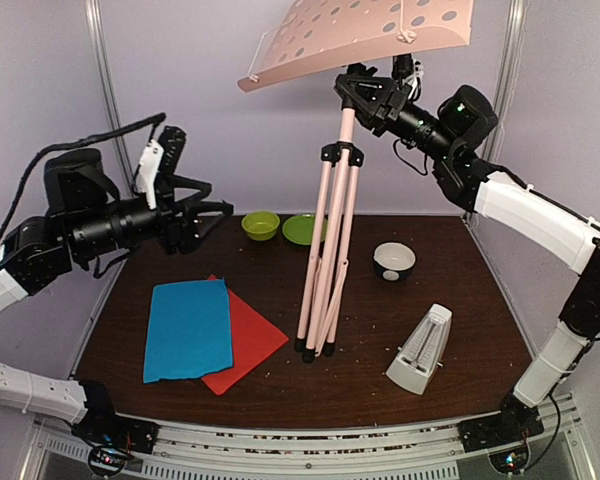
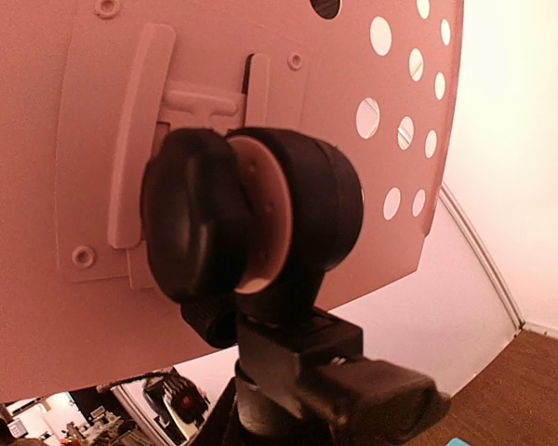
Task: Set up the instrument practice props
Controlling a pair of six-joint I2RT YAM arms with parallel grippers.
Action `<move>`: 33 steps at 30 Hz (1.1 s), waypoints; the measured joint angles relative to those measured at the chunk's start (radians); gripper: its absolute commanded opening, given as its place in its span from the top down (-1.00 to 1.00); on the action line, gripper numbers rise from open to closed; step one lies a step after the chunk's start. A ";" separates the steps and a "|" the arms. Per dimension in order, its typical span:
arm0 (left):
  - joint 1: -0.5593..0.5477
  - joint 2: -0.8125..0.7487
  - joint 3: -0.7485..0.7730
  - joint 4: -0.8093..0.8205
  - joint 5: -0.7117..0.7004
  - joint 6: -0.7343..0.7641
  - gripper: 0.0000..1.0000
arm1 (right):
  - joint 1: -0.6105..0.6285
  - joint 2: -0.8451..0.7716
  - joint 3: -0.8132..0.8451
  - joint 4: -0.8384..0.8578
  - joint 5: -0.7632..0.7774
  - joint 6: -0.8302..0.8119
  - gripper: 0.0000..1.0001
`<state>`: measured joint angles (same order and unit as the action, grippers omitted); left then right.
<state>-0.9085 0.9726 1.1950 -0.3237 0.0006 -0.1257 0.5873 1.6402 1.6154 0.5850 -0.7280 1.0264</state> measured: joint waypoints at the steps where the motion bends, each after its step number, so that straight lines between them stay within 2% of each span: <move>1: -0.028 0.030 0.003 0.001 0.000 -0.004 -0.40 | 0.000 -0.003 0.006 0.002 0.006 -0.013 1.00; 7: -0.096 0.237 0.051 0.021 0.011 -0.033 -0.35 | 0.004 -0.031 0.015 -0.027 0.011 -0.074 1.00; 14: -0.111 0.351 0.077 0.130 0.084 -0.085 -0.33 | 0.009 -0.045 0.010 -0.081 0.016 -0.119 1.00; 26: -0.126 0.460 0.161 0.196 0.141 -0.117 -0.23 | 0.030 -0.066 -0.031 -0.126 0.053 -0.177 1.00; 33: -0.127 0.496 0.174 0.195 0.140 -0.162 -0.07 | 0.033 -0.066 -0.031 -0.148 0.053 -0.231 1.00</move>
<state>-1.0351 1.4685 1.3685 -0.1291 0.1406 -0.2874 0.6201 1.5745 1.5845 0.4374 -0.6746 0.7956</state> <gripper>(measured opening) 0.557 0.254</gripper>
